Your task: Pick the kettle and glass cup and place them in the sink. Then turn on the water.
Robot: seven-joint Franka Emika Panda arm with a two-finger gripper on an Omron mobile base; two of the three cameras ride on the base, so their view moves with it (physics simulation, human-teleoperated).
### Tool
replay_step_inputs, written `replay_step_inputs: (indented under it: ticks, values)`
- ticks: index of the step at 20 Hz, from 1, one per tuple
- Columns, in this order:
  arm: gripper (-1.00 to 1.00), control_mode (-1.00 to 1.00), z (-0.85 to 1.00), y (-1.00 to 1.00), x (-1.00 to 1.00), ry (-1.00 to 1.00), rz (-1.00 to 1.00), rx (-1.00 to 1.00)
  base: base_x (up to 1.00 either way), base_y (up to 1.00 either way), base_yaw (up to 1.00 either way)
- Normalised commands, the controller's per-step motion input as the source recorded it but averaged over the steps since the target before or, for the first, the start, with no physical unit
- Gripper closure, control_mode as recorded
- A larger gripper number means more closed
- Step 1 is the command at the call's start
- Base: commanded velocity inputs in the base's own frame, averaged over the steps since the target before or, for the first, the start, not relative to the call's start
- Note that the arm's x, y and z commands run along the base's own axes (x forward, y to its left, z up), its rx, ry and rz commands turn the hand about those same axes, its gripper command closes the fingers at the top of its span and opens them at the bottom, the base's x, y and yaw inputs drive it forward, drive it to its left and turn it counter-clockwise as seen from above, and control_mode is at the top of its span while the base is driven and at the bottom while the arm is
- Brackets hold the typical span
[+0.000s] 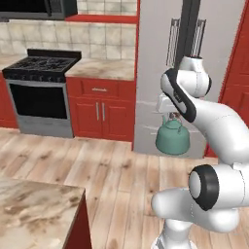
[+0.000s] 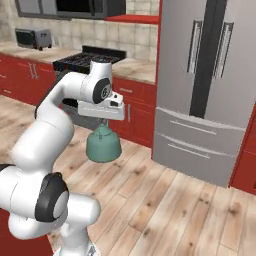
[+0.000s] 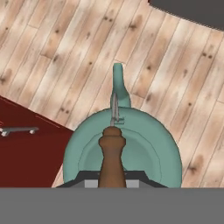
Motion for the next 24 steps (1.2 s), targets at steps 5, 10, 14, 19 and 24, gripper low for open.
replay_step_inputs:
  ticks: [5,10,14,19,24]
  values:
    - [1.00,1.00,0.00,0.00,0.00,0.00,0.00,0.00,0.00,-0.07,-0.54]
    - [1.00,1.00,0.00,0.00,0.00,0.00,0.00,0.00,0.00,-0.29,-0.46]
    - [1.00,1.00,0.00,0.00,0.00,0.00,0.00,0.00,0.00,-0.25,-0.45]
    - [1.00,1.00,0.00,0.00,0.00,0.00,0.00,0.00,0.00,-0.25,-0.45]
    - [1.00,1.00,0.00,0.00,0.00,0.00,0.00,0.00,0.00,-0.24,-0.51]
